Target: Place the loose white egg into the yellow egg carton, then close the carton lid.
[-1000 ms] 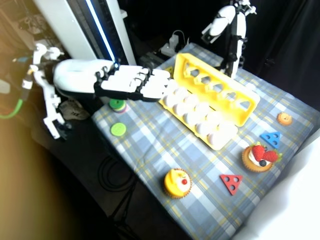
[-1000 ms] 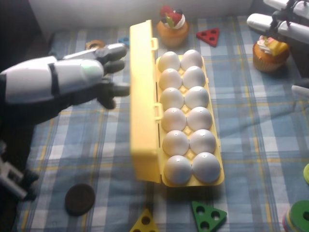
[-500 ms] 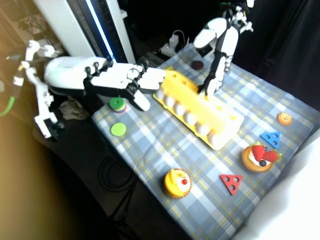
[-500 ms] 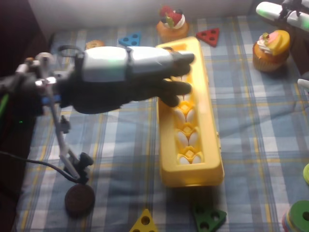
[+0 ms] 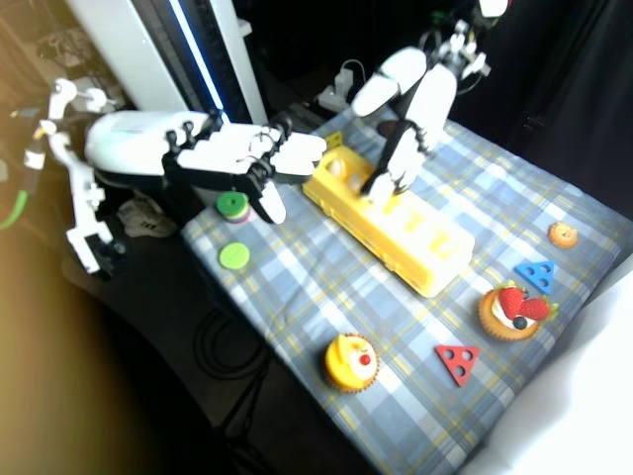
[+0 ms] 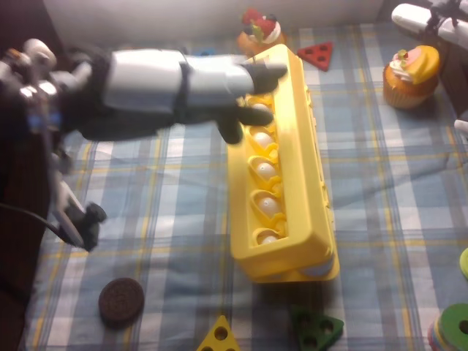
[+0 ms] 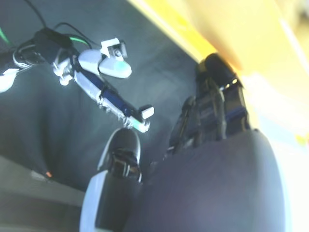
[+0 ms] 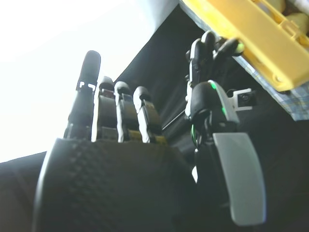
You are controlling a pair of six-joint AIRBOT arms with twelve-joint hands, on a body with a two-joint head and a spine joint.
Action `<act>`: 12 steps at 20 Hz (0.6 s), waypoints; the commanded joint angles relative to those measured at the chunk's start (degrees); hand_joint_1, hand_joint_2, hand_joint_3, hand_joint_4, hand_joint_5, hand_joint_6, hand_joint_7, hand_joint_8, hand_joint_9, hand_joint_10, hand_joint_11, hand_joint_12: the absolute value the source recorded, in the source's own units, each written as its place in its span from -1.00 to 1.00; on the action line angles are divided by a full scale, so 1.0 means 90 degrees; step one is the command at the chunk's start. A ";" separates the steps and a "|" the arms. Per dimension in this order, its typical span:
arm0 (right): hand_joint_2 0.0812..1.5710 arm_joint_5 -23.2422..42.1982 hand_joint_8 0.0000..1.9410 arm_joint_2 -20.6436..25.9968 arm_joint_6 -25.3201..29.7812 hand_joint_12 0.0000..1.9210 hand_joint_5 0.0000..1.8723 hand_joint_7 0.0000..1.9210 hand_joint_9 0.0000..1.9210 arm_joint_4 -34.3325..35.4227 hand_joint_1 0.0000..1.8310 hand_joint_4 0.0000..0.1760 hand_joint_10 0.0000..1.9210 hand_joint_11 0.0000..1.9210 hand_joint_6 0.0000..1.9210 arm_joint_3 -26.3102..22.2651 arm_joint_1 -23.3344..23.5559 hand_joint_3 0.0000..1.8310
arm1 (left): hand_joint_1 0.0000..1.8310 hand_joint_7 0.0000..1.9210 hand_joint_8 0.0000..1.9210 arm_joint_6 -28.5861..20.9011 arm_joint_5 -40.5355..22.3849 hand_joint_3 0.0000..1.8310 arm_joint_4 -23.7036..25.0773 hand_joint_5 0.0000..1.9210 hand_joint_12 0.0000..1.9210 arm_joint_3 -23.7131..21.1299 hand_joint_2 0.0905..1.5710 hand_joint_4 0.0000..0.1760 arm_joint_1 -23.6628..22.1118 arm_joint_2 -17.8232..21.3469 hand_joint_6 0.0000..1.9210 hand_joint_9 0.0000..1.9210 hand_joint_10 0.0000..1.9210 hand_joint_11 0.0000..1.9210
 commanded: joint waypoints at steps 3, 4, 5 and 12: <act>0.70 0.0827 -1.00 0.0072 -0.0031 -0.12 -1.00 -1.00 -1.00 0.0027 -0.50 -0.53 -0.97 -1.00 -1.00 -0.0037 0.0023 -1.00 | -1.00 -0.93 -0.98 0.0789 -0.0427 -0.99 -0.0608 -1.00 0.45 -0.0430 0.73 -0.88 -0.0208 0.0453 -1.00 -0.80 -0.99 -1.00; 0.69 0.0832 -1.00 0.0075 -0.0031 -0.17 -1.00 -1.00 -1.00 0.0027 -0.49 -0.51 -0.95 -1.00 -1.00 -0.0052 0.0013 -1.00 | -1.00 -0.95 -0.99 0.1155 -0.0421 -0.99 -0.0839 -1.00 0.35 -0.0585 0.73 -0.72 -0.0209 0.0667 -1.00 -0.85 -0.99 -1.00; 0.69 0.0853 -1.00 0.0075 -0.0031 -0.24 -1.00 -1.00 -1.00 0.0027 -0.49 -0.47 -0.94 -1.00 -1.00 -0.0062 0.0004 -1.00 | -1.00 -0.99 -1.00 0.1464 -0.0410 -1.00 -0.1066 -1.00 0.13 -0.0698 0.74 -0.56 -0.0213 0.0847 -1.00 -0.96 -0.99 -1.00; 0.65 0.1538 -1.00 0.0180 -0.0410 -0.70 -1.00 -1.00 -1.00 0.0557 -0.35 -0.59 -1.00 -1.00 -1.00 -0.0233 -0.0445 -1.00 | -0.87 -0.96 -1.00 0.5646 -0.1222 -1.00 -0.4604 -0.95 -0.11 -0.1605 0.72 -1.00 0.0393 0.2050 -1.00 -0.96 -0.99 -1.00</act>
